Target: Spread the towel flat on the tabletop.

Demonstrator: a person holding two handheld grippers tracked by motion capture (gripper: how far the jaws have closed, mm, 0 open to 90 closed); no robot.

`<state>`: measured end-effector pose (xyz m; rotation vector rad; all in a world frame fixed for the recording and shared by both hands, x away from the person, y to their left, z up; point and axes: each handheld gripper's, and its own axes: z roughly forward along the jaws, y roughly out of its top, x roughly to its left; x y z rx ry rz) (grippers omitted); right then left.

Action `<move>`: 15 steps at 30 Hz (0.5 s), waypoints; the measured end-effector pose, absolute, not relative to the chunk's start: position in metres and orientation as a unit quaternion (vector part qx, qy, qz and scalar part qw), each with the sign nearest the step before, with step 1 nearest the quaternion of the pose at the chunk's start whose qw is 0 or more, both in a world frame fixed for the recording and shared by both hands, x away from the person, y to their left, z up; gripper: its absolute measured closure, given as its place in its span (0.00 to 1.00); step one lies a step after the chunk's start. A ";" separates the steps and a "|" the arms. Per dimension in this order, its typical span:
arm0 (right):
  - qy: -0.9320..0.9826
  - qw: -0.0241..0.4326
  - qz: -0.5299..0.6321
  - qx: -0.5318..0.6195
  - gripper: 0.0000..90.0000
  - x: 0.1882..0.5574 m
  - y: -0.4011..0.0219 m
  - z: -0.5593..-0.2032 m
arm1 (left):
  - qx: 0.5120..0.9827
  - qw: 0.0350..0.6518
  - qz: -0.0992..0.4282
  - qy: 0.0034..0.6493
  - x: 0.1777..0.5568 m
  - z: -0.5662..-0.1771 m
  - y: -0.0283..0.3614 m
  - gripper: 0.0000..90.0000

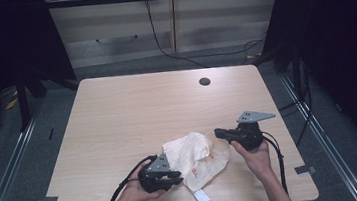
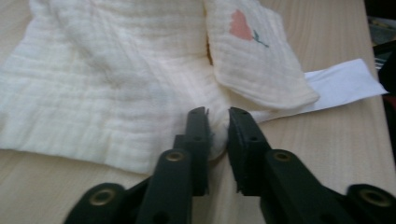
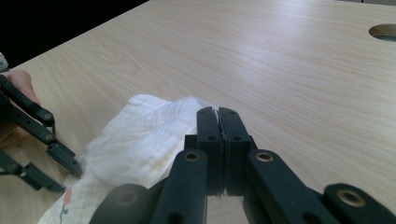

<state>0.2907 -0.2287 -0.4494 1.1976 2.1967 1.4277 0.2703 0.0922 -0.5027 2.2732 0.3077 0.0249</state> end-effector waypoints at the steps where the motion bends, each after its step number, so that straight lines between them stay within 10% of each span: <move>1: 0.755 0.130 0.491 0.414 0.98 0.291 -0.229 -0.450 | 0.906 0.406 0.004 0.122 0.272 -0.501 0.093 0.94; 15: 0.744 0.137 0.505 0.416 0.98 0.289 -0.237 -0.444 | 0.874 0.456 0.004 0.169 0.283 -0.479 0.128 0.96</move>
